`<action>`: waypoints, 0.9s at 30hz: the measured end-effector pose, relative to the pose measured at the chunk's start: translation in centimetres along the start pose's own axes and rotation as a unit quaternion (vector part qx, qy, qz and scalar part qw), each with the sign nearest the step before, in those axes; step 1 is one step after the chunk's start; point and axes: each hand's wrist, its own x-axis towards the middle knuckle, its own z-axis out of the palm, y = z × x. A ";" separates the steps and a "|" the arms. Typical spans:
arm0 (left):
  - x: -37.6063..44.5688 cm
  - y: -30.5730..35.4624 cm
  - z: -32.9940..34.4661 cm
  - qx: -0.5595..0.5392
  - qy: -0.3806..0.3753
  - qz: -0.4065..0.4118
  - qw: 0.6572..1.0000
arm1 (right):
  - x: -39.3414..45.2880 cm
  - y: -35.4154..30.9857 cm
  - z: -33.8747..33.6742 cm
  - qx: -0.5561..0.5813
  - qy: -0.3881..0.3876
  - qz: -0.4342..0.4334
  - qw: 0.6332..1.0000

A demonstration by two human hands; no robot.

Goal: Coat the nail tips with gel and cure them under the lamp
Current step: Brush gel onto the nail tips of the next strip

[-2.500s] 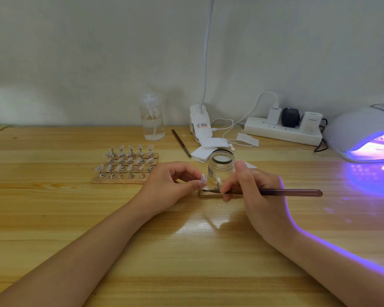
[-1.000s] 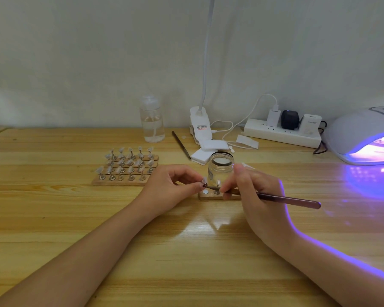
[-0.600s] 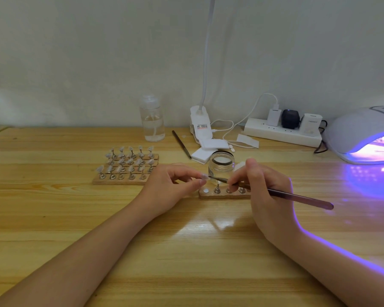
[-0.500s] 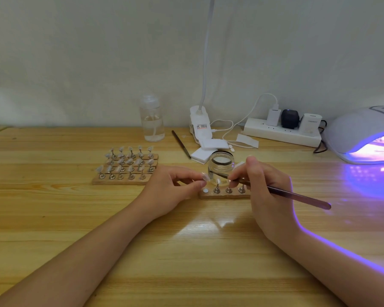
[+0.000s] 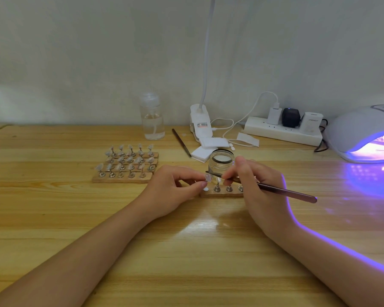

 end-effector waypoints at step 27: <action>-0.1 0.4 -0.1 0.000 0.002 0.003 1.000 | -0.2 0.2 -0.2 -0.021 0.007 -0.019 1.000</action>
